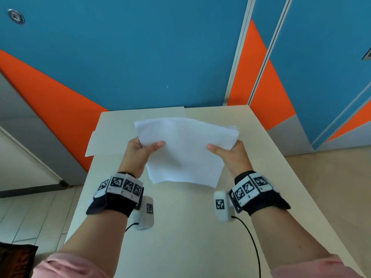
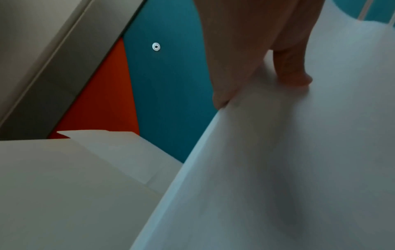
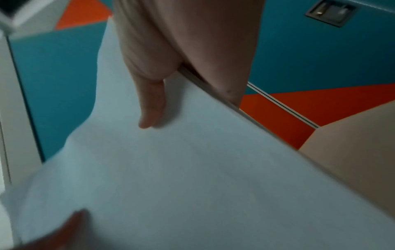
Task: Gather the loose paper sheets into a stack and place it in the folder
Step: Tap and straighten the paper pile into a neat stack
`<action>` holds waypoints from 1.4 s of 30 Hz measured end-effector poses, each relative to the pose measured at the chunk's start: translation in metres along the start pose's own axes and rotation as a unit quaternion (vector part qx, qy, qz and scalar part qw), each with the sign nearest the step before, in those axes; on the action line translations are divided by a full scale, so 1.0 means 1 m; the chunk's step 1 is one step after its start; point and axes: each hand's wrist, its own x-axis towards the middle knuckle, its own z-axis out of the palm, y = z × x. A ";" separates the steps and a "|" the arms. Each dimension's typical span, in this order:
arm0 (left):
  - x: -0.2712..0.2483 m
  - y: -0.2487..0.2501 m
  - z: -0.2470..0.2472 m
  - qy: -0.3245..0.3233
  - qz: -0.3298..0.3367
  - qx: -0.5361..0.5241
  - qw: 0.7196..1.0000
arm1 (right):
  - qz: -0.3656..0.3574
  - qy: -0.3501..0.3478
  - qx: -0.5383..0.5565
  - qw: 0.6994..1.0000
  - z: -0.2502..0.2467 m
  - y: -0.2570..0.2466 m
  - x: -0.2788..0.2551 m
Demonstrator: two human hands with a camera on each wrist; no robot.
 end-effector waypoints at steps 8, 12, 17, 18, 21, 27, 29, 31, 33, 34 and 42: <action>-0.017 -0.032 -0.002 -0.008 -0.087 0.013 0.996 | 0.094 -0.042 -0.042 0.994 -0.008 0.037 -0.011; -0.017 -0.029 0.000 0.052 -0.092 -0.043 0.993 | 0.120 -0.075 -0.099 0.985 -0.021 0.052 -0.015; -0.018 -0.030 -0.017 0.031 -0.104 -0.157 0.982 | 0.115 -0.044 0.039 0.992 -0.037 0.059 -0.020; -0.019 -0.032 -0.020 0.023 -0.120 -0.176 0.977 | 0.127 -0.041 0.126 0.983 -0.039 0.062 -0.019; -0.025 -0.035 -0.016 0.014 -0.168 -0.197 0.966 | 0.134 -0.064 0.265 0.953 -0.030 0.067 -0.015; -0.031 -0.022 -0.040 0.020 -0.131 -0.182 0.974 | 0.076 -0.059 0.144 0.985 -0.018 0.035 -0.010; -0.029 -0.014 -0.072 -0.020 -0.116 -0.128 0.985 | 0.045 -0.064 0.109 0.991 -0.031 0.023 -0.003; -0.027 -0.003 -0.087 -0.092 -0.123 -0.041 0.987 | 0.044 -0.090 0.081 0.992 -0.042 0.015 0.002; -0.026 -0.002 -0.085 -0.123 -0.126 0.012 0.984 | 0.071 -0.115 0.021 0.991 -0.044 0.013 0.006; -0.025 -0.005 -0.080 -0.109 -0.125 0.017 0.986 | 0.087 -0.119 -0.011 0.989 -0.040 0.014 0.006; -0.034 -0.034 -0.059 -0.026 -0.020 -0.027 0.999 | 0.069 -0.035 -0.045 0.996 -0.030 0.042 -0.004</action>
